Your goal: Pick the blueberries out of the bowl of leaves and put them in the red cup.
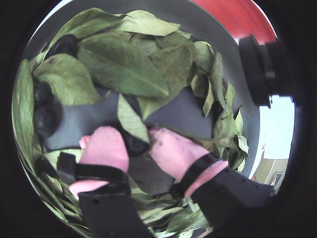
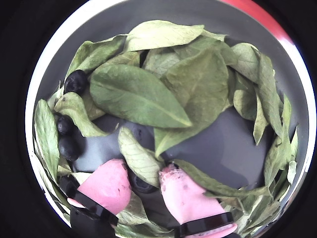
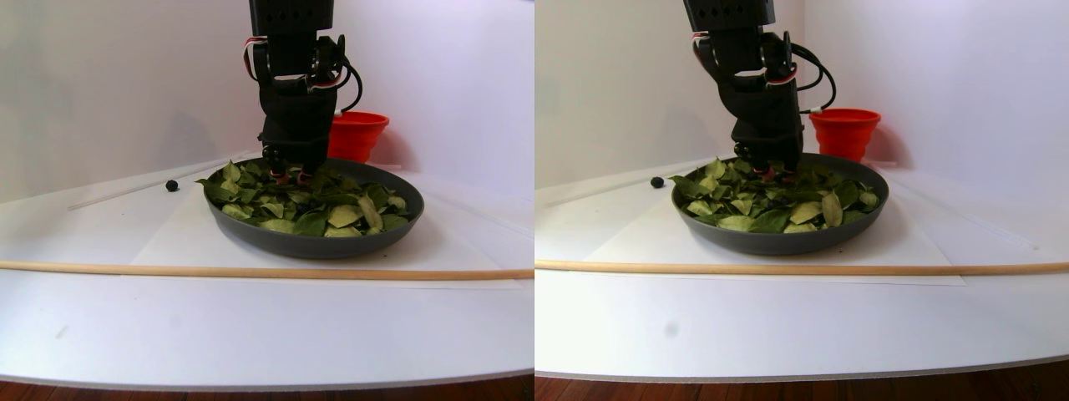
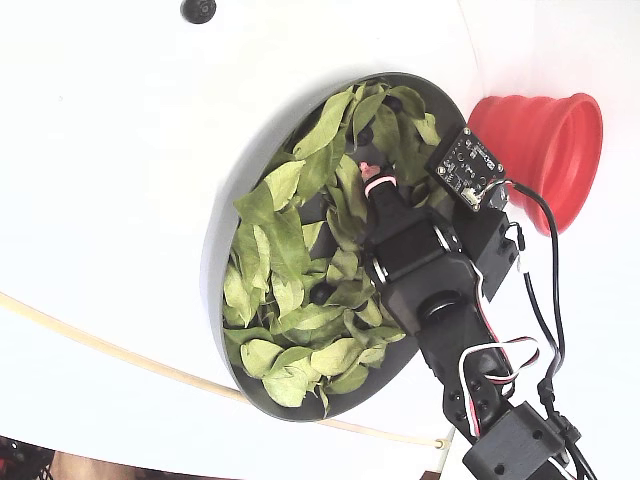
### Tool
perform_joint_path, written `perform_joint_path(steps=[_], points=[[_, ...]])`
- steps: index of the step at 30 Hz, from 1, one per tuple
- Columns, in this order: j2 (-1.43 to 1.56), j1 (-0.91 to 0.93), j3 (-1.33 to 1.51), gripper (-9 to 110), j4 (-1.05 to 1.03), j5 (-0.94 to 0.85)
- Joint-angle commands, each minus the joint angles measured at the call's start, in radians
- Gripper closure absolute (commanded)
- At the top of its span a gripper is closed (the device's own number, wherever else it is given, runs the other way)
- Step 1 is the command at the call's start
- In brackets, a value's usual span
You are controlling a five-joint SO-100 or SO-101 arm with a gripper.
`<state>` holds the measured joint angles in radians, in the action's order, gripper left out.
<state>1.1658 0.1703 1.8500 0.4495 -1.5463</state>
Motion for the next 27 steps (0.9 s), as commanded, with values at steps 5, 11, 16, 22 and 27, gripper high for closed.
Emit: perform_joint_path(steps=[5, 11, 16, 22, 27], points=[[0.143, 0.038, 0.005, 92, -0.011, -0.009], [0.183, 0.054, 0.009, 92, -0.028, -0.015], [0.213, 0.064, 0.012, 92, -0.044, -0.020], [0.239, 0.074, 0.015, 92, -0.060, -0.026], [0.270, 0.078, 0.031, 92, -0.071, -0.034]])
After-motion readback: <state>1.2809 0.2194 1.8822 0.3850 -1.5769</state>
